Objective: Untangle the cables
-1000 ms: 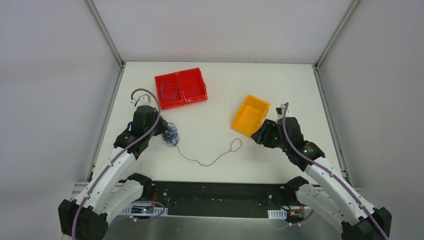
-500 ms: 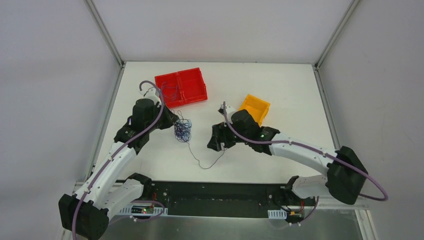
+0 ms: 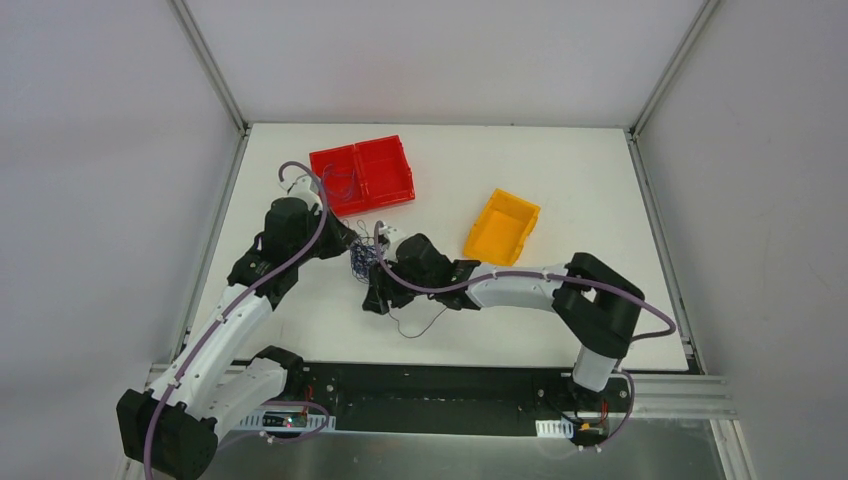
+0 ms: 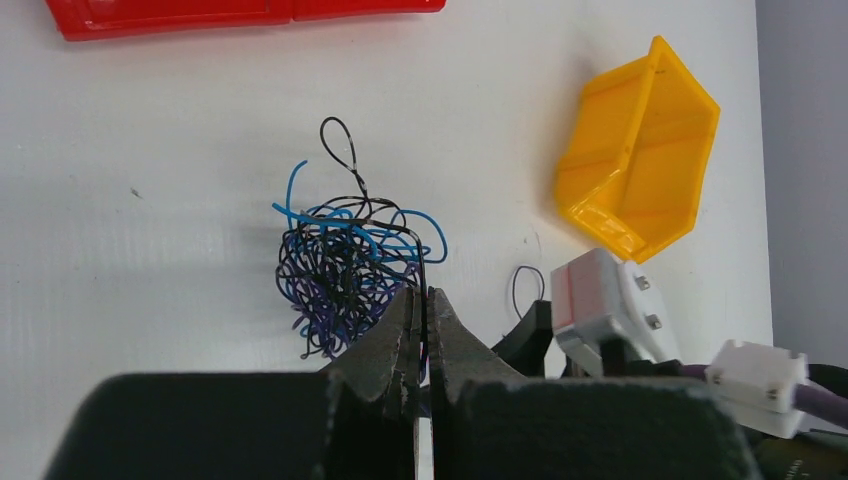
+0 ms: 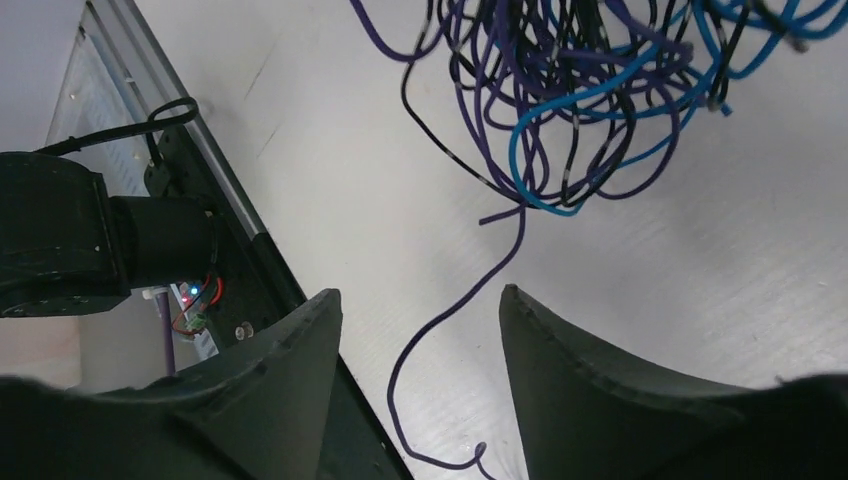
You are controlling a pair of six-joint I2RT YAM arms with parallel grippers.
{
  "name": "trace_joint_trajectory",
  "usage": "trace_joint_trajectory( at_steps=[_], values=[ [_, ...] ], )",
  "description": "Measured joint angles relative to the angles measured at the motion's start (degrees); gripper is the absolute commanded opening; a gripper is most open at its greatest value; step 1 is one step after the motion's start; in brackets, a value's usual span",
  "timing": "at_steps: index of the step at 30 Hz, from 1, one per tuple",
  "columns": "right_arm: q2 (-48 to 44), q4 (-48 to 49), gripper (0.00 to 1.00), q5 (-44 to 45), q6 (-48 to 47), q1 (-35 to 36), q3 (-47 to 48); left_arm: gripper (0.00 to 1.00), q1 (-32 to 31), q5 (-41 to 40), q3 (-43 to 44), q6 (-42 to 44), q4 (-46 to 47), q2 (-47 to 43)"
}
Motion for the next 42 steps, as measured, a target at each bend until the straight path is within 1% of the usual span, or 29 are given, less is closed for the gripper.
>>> trace_joint_trajectory(
  at_steps=[1, 2, 3, 5, 8, 11, 14, 19, 21, 23, 26, 29, 32, 33, 34, 35, 36, 37, 38, 39, 40, 42],
  values=[
    [1.22, 0.37, 0.16, 0.42, 0.72, 0.61, 0.37, 0.0, 0.0, -0.17, 0.0, 0.04, -0.02, -0.11],
    [1.7, 0.59, 0.04, 0.81, 0.57, 0.83, 0.44, 0.0, 0.0, -0.31, 0.0, 0.09, -0.02, -0.24],
    [2.03, 0.59, 0.0, 1.77, 1.42, 0.98, 0.44, 0.0, 0.0, -0.61, -0.02, 0.13, -0.02, -0.39],
    [1.86, 0.55, 0.0, 3.93, 2.34, 0.87, 0.02, 0.0, 0.0, -2.16, -0.02, 0.22, -0.13, -0.74],
    [-1.27, 0.76, 0.0, 6.97, 3.61, 0.35, -3.65, 0.0, 0.13, -8.26, -0.02, -0.85, -1.95, -0.83],
    [-9.07, -1.55, 0.0, 9.27, 5.44, -0.94, -10.54, 0.0, 1.88, -14.53, 0.0, -2.71, -5.73, 0.2],
    [-18.34, -5.18, 0.0, 10.93, 7.85, -4.07, -16.28, 0.0, 5.92, -18.29, 0.0, -4.92, -8.72, 2.14],
    [-36.48, -15.08, 0.0, 14.64, 11.41, -13.94, -24.06, 0.0, 14.45, -19.91, 0.0, -8.41, -11.1, 4.44],
    [-43.74, -20.0, 0.0, 16.35, 11.93, -18.4, -25.77, 0.0, 16.13, -19.85, 0.0, -9.75, -11.5, 4.96],
    [-49.0, -24.37, 0.0, 17.68, 12.11, -21.9, -26.21, 0.0, 16.61, -19.58, 0.0, -10.58, -11.63, 5.42],
    [-54.05, -30.36, 0.0, 20.35, 12.66, -26.75, -26.18, 0.0, 16.57, -18.8, -0.02, -11.45, -11.76, 5.81],
    [-56.41, -36.06, 0.0, 23.17, 14.49, -31.63, -26.18, 0.0, 16.61, -18.82, -0.15, -11.76, -11.8, 5.42],
    [-59.04, -39.56, 0.0, 23.98, 16.15, -36.33, -26.18, 0.0, 16.61, -18.86, -0.76, -11.96, -11.87, 4.39],
    [-60.06, -40.17, 0.0, 23.96, 16.31, -37.48, -26.18, 0.03, 16.65, -18.86, -0.83, -11.98, -12.11, 4.15],
    [-61.02, -40.46, 0.0, 23.71, 16.24, -38.32, -26.18, 0.19, 16.74, -18.86, -0.85, -11.91, -12.09, 3.98],
    [-61.68, -40.39, 0.0, 22.91, 16.04, -38.82, -26.21, 0.38, 16.94, -18.38, -0.85, -11.54, -11.96, 3.89],
    [-62.03, -40.11, 0.0, 21.59, 15.63, -38.97, -26.21, 0.66, 17.03, -17.27, -0.85, -10.78, -11.72, 3.89],
    [-62.05, -39.67, 0.0, 19.85, 14.97, -39.06, -26.21, 0.79, 17.03, -15.41, -0.85, -9.42, -11.34, 3.98],
    [-61.66, -38.97, 0.0, 17.51, 14.25, -39.06, -26.18, 0.87, 17.03, -13.35, -0.85, -8.55, -10.73, 4.09],
    [-60.78, -38.36, 0.0, 15.02, 13.51, -39.06, -26.1, 0.93, 16.94, -11.23, -0.83, -7.65, -9.81, 4.42],
    [-59.41, -38.01, 0.0, 12.39, 12.87, -39.04, -25.79, 0.96, 16.63, -8.35, -0.83, -6.51, -8.85, 4.87],
    [-56.17, -37.88, 0.0, 8.31, 11.72, -38.71, -24.35, 0.99, 14.29, -4.85, -0.83, -4.87, -6.69, 5.99]
  ],
)
